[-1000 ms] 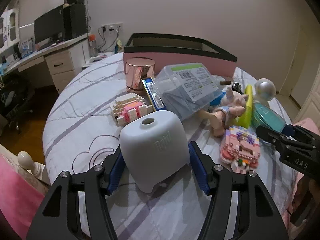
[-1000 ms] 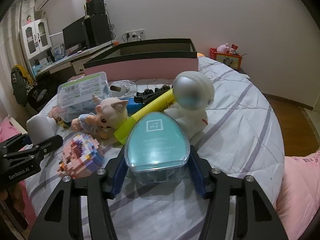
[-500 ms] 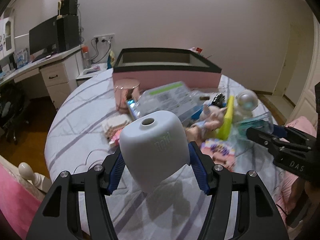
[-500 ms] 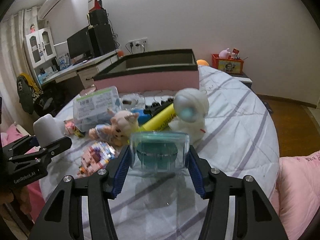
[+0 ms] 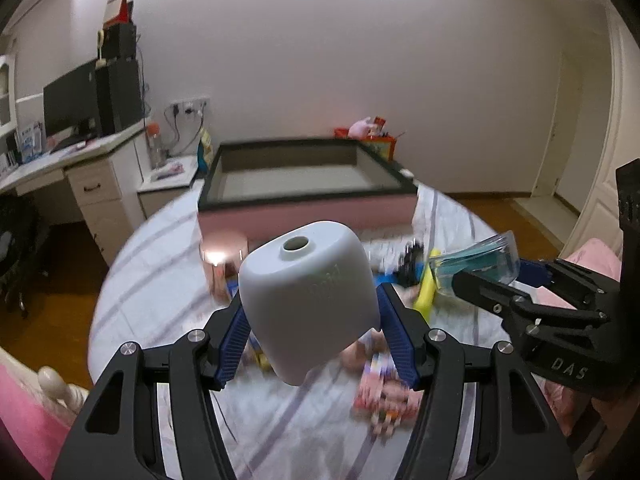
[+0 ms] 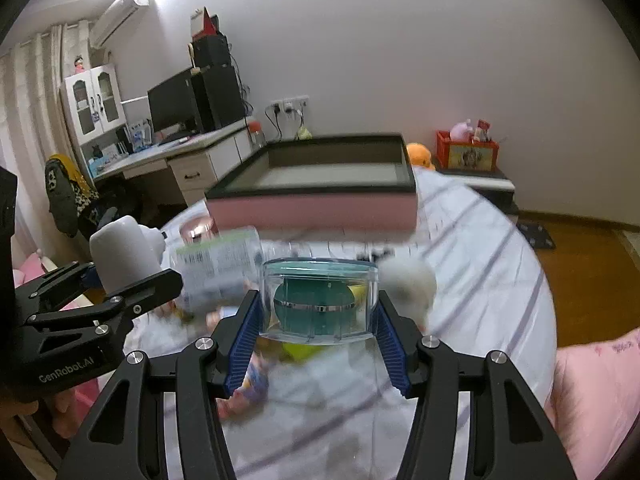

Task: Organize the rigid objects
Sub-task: 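Carry both items into the pink box and open both grippers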

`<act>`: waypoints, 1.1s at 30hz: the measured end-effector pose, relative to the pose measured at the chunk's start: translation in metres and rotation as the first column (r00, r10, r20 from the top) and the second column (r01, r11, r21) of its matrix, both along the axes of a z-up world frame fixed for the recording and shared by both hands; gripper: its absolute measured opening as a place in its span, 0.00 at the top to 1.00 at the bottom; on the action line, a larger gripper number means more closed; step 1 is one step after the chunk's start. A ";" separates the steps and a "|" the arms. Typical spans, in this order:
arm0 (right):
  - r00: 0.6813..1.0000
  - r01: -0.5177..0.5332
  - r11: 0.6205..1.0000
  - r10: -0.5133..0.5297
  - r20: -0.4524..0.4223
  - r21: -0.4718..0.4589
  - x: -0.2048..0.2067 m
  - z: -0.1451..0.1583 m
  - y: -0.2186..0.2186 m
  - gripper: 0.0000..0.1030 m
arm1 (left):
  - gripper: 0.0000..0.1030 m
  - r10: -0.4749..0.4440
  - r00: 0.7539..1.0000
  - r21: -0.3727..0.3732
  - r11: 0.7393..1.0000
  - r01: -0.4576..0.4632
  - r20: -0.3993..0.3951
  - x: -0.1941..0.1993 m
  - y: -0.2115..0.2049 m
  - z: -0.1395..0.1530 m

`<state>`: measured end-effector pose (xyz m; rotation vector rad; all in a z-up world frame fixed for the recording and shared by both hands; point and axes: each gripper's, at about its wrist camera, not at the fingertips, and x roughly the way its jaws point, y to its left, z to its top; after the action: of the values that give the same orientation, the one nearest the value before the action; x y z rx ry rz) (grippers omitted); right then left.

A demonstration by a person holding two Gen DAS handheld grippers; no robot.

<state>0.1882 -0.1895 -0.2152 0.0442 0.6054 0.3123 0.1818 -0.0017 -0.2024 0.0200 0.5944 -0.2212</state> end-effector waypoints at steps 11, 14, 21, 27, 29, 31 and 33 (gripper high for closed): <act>0.999 -0.032 0.999 0.034 0.037 -0.040 0.084 0.056 0.018 0.45 | 0.40 -0.016 1.000 0.060 0.998 0.015 0.019 0.107 0.003 0.045; 0.999 -0.034 0.998 0.034 0.009 -0.053 0.121 0.058 0.023 0.45 | 0.40 -0.007 1.000 0.083 0.997 0.008 -0.016 0.146 0.004 0.040; 0.988 -0.047 0.995 0.033 -0.148 -0.090 0.207 0.025 0.036 0.45 | 0.40 0.019 0.986 0.130 0.992 0.003 -0.163 0.235 0.012 0.007; 0.964 -0.076 0.991 0.045 -0.263 -0.109 0.246 -0.008 0.047 0.45 | 0.40 0.042 0.970 0.159 0.987 -0.003 -0.241 0.268 0.015 -0.022; 0.954 -0.085 0.991 0.050 -0.296 -0.106 0.253 -0.016 0.050 0.45 | 0.40 0.057 0.965 0.178 0.984 -0.011 -0.257 0.275 0.016 -0.030; 0.951 -0.092 0.989 0.053 -0.306 -0.114 0.256 -0.020 0.053 0.45 | 0.39 0.057 0.958 0.169 0.986 -0.009 -0.282 0.279 0.019 -0.035; 0.947 -0.097 0.990 0.059 -0.316 -0.106 0.259 -0.022 0.054 0.45 | 0.37 0.057 0.955 0.174 0.985 -0.006 -0.290 0.281 0.021 -0.037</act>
<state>0.4470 -0.1356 -0.2376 -0.0478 0.9416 0.3481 0.4626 0.0193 -0.2391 0.1461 0.9101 -0.1414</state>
